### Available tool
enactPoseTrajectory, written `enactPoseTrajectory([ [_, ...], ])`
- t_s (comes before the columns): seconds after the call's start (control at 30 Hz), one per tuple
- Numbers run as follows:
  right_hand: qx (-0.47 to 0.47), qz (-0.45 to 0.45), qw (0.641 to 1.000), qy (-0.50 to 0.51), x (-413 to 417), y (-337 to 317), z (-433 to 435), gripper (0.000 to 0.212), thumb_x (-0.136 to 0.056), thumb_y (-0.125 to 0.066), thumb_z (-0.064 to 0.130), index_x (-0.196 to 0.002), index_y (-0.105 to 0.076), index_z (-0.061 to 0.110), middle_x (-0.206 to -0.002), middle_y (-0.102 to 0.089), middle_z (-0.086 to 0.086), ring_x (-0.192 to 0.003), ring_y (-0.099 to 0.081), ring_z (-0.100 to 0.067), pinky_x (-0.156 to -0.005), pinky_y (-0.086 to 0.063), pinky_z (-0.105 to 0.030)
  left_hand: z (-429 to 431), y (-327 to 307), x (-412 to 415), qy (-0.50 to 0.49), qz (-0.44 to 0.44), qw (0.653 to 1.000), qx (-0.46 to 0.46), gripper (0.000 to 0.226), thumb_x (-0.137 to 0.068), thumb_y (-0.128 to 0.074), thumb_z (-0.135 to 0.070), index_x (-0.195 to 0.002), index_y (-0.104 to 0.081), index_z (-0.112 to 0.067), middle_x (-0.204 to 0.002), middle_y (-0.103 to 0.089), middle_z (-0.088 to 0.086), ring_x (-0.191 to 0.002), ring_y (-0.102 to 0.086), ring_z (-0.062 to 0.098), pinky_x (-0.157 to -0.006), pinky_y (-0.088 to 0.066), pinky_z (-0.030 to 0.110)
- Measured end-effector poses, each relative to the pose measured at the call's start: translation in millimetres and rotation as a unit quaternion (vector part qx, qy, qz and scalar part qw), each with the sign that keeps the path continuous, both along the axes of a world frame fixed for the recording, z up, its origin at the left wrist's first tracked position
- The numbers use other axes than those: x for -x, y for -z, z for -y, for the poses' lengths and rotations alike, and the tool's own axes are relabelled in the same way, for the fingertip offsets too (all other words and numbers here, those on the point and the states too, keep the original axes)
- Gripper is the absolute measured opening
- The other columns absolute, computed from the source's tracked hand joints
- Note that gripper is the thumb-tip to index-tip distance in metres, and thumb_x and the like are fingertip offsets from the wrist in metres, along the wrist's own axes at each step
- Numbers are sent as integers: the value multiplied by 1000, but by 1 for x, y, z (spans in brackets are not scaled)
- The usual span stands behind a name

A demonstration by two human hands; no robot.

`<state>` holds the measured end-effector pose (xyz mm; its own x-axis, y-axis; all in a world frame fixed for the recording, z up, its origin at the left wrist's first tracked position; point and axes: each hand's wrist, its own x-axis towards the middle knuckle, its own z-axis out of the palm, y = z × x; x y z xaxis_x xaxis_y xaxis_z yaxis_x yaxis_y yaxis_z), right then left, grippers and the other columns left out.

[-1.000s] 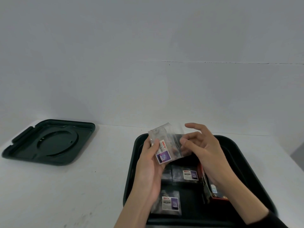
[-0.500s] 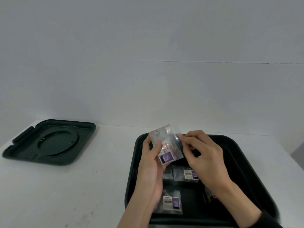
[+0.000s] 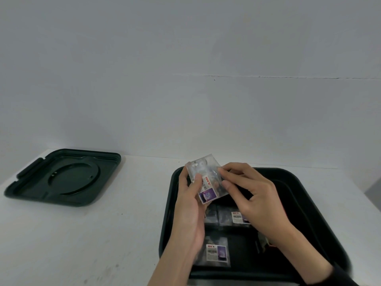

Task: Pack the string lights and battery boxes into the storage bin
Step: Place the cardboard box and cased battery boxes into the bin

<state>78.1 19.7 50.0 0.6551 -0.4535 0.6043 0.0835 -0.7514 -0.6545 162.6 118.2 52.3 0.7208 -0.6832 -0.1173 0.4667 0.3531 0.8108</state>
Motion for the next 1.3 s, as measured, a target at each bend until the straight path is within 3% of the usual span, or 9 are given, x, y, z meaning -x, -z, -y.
enactPoseTrajectory([
  [0.4,-135,-22,990,-35,3,-7,-1,36,-88,-59,0,-105,-66,31,-107,-63,19,-104,-59,2,-83,-47,-8,-1,1,1,17,-1,1000,11,37,-94,-47,-18,-131,-49,-16,-116,-66,12,-103,-64,24,-87,-52,37],
  [0.57,-256,27,966,-3,4,-13,3,27,-85,-63,-1,-98,-69,22,-86,-71,-2,-83,-66,-10,-71,-52,-14,-1,0,1,21,-18,999,32,35,-93,-47,-17,-128,-51,-14,-112,-68,12,-96,-66,21,-77,-54,32],
  [0.7,-156,-6,985,76,2,-8,0,24,-84,-66,9,-100,-70,28,-86,-69,9,-84,-64,-5,-73,-51,-12,-1,-1,1,21,-19,999,36,35,-93,-47,-17,-129,-50,-15,-115,-67,12,-102,-65,24,-83,-54,35],
  [0.83,-106,-18,990,91,1,-3,-1,34,-77,-74,11,-106,-66,26,-82,-67,8,-78,-62,-7,-72,-49,-10,-1,0,1,21,-14,999,32,35,-93,-47,-18,-128,-50,-16,-114,-68,11,-104,-64,25,-85,-53,35],
  [0.93,-93,3,991,95,1,-1,-1,30,-79,-71,5,-106,-69,19,-84,-69,10,-81,-63,-4,-72,-48,-7,-1,1,0,19,-14,999,30,37,-93,-48,-18,-130,-49,-17,-114,-68,10,-103,-65,23,-84,-53,34],
  [1.1,119,0,989,91,1,6,2,24,-79,-69,3,-103,-71,5,-88,-68,1,-81,-60,-7,-74,-51,-17,1,3,1,10,-7,1000,22,44,-88,-53,-19,-132,-47,-19,-114,-67,10,-98,-66,21,-84,-53,35],
  [1.23,176,-31,981,70,2,7,4,22,-86,-62,16,-103,-71,5,-91,-69,-1,-83,-61,-9,-76,-50,-20,1,4,0,-3,-4,1000,7,39,-95,-48,-15,-133,-46,-20,-117,-66,12,-105,-64,28,-83,-54,36],
  [1.3,167,-32,984,56,2,6,5,19,-84,-65,11,-101,-71,6,-93,-68,1,-85,-61,-7,-77,-50,-18,2,3,0,-6,-3,1000,7,38,-95,-47,-14,-133,-47,-20,-116,-66,12,-101,-65,26,-80,-55,34],
])
